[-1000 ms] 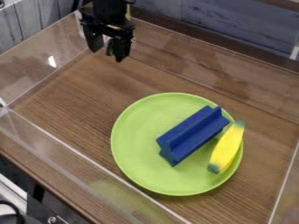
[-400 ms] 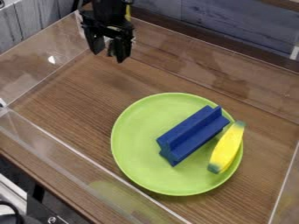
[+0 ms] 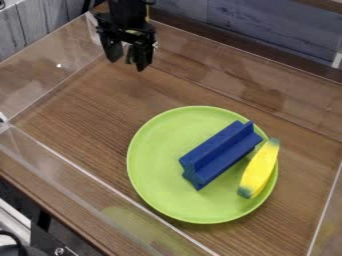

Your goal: Put the blue object in the green plate

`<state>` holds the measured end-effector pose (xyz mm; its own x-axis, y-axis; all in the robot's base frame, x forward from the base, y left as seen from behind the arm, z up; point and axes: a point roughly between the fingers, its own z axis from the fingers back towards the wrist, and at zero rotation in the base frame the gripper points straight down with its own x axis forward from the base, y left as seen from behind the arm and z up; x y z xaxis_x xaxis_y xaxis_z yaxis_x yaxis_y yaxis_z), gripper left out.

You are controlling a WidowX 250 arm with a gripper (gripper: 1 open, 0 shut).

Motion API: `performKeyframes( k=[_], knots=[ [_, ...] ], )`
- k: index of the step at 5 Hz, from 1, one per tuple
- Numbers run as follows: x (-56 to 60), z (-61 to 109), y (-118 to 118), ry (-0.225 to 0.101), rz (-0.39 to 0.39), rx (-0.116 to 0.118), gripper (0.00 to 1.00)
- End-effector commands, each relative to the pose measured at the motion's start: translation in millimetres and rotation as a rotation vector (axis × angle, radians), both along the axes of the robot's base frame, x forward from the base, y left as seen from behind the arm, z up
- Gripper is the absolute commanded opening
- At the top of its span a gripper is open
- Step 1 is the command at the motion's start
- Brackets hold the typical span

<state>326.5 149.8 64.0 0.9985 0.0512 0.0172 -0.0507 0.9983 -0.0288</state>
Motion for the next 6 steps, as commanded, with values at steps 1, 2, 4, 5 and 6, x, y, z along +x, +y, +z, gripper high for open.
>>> performKeyframes(
  k=[1, 2, 4, 5, 6],
  knots=[
    [4.5, 19.2, 8, -0.044, 0.006, 0.026, 1.00],
    [1.5, 23.9, 6, -0.045, 0.004, 0.015, 1.00],
    [-0.4, 34.7, 3, -0.053, -0.015, 0.001, 1.00],
    [-0.1, 40.1, 3, -0.059, -0.027, -0.002, 1.00],
    [0.5, 41.5, 2, -0.056, -0.034, -0.006, 1.00]
  ],
)
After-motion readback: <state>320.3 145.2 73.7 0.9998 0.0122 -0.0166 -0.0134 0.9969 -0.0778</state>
